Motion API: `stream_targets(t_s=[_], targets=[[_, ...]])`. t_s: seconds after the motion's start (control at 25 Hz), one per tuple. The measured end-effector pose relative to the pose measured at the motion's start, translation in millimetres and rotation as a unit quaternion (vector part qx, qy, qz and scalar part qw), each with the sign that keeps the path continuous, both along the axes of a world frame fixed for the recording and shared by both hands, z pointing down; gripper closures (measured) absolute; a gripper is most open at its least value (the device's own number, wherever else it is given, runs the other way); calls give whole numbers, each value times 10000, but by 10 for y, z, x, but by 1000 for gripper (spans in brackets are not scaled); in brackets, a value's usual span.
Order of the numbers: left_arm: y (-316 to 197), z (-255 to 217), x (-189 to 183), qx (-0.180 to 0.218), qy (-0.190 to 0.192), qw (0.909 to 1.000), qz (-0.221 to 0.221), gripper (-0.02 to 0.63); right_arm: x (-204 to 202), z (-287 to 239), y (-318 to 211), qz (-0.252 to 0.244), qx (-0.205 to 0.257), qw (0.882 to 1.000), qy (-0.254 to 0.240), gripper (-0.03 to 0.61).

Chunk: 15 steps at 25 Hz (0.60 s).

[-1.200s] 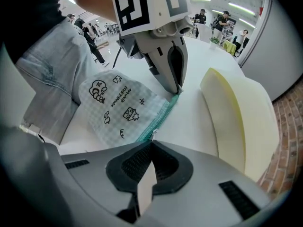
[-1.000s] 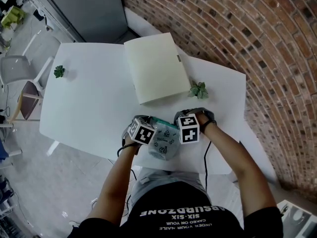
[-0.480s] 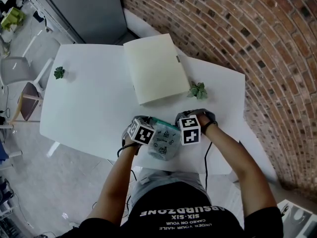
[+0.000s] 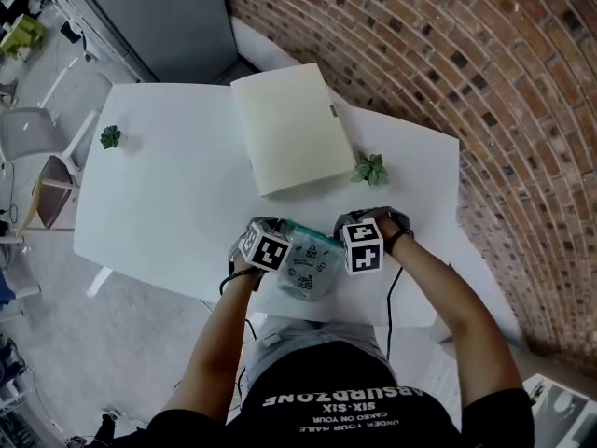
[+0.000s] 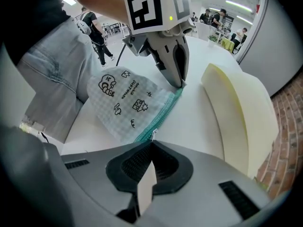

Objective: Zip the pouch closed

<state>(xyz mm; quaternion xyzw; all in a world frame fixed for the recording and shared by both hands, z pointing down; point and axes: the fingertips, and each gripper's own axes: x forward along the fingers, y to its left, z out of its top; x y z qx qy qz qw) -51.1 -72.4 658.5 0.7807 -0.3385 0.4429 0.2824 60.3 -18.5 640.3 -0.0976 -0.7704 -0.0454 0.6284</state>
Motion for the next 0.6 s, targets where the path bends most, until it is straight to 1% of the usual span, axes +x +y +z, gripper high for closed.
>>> stream_targets(t_s=[0.2,0.4,0.6], targets=[[10,9,3,-13,-24,10000,1,591,-5,-13,21,40,-13,10000,-14,578],[4,7,2,-2,-33,10000,-18,589,93,26,42,-78,-2,9998,181,579],[4,0,-3,-2,-41,10000,-13,591,180,42,78,52,-21,9999,162,578]])
